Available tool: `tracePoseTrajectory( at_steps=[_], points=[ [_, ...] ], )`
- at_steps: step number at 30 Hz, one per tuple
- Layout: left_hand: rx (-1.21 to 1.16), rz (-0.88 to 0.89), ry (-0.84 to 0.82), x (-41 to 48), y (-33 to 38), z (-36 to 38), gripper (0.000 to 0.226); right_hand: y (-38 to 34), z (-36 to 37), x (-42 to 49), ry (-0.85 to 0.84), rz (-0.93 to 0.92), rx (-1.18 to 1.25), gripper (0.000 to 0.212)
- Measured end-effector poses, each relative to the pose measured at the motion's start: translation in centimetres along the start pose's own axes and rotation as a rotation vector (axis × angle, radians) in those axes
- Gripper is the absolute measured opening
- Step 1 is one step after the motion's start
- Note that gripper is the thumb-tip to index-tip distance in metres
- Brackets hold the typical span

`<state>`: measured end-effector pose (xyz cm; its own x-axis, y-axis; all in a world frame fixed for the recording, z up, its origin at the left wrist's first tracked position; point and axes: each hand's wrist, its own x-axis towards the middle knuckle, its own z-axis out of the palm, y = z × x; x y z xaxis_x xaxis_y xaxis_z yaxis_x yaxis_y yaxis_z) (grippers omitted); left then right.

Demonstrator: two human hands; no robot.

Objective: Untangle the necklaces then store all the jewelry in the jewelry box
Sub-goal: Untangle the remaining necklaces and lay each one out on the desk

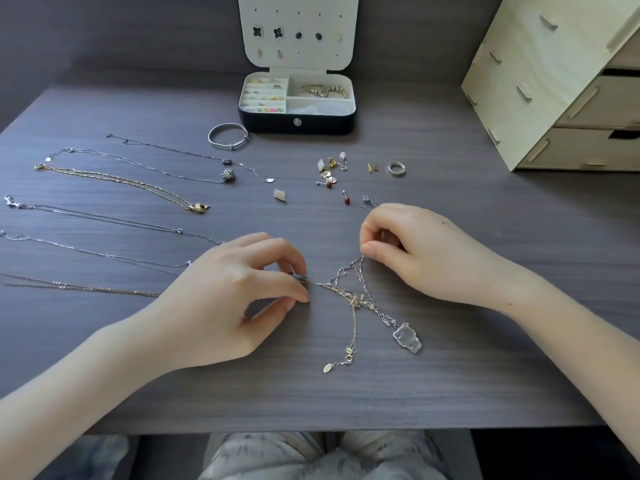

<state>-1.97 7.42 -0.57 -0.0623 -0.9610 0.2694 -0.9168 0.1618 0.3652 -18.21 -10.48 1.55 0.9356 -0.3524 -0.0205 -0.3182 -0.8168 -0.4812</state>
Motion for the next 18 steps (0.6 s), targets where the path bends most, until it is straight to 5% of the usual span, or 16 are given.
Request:
tracePoseTrajectory(
  at_steps=[10, 18],
  points=[
    [0.102, -0.162, -0.055, 1.3, -0.5, -0.2, 0.018, -0.6, 0.8, 0.7, -0.049, -0.09, -0.008, 0.015],
    [0.092, -0.132, -0.114, 1.4, 0.0, -0.6, 0.02, 0.1, 0.3, 0.0, -0.013, -0.028, 0.231, 0.013]
  ],
)
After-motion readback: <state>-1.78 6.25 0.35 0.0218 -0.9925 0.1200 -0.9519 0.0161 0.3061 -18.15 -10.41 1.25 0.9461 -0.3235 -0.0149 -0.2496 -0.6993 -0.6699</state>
